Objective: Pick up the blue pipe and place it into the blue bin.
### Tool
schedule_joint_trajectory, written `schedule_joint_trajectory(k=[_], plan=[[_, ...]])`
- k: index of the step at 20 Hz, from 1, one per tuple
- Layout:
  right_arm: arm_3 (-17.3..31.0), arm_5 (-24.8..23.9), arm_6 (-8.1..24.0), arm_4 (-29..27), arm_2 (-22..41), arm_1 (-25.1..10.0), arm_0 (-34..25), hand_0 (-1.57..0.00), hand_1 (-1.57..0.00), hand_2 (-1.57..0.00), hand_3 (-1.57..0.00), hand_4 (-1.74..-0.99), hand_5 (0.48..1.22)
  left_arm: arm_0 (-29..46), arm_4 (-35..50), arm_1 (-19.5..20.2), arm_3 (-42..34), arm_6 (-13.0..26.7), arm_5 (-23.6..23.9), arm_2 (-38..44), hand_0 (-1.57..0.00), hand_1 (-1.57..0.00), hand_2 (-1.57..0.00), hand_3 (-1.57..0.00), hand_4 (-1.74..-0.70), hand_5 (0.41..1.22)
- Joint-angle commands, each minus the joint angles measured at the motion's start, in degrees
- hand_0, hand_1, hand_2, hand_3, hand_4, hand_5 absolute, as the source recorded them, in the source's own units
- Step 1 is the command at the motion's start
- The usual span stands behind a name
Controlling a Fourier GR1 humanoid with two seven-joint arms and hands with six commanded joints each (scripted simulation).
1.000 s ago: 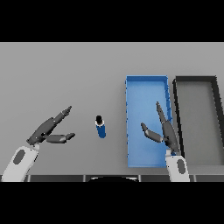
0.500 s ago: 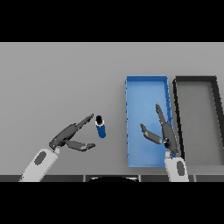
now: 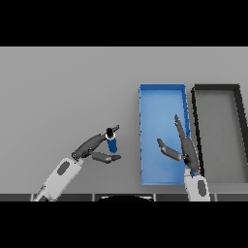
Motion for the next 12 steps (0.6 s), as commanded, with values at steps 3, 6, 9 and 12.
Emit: schedule_joint_trajectory(k=[3,6,9,12], plan=[[0.3,0.3,0.4,-0.9,-0.2,0.4,-0.3,0.00,0.00,0.00,0.00,-1.207,0.607,-1.4,2.1,-3.3,2.5,-1.0,-1.2,0.3,0.00,0.00,0.00,0.00,-1.19,0.513],[0.9,-0.3,-0.1,0.1,0.0,0.5,-0.5,0.00,0.00,0.00,0.00,-1.196,0.603,-1.8,2.7,-5.0,3.2,-2.9,-0.4,0.9,0.00,-0.04,-0.11,-0.04,-1.27,0.585],[0.4,0.1,0.1,-0.8,-0.2,0.6,-0.2,0.00,0.00,0.00,0.00,-1.199,0.605,-1.3,4.1,-6.9,3.6,-1.7,0.4,1.2,-0.29,-0.46,-0.54,-0.49,-1.34,0.765],[0.3,0.4,-0.3,-1.3,-0.7,0.1,-0.2,0.00,0.00,0.00,0.00,-1.195,0.604,-1.0,3.3,-7.7,3.6,-3.4,0.6,0.6,-0.89,-1.00,-1.03,-1.01,-1.53,0.988]])
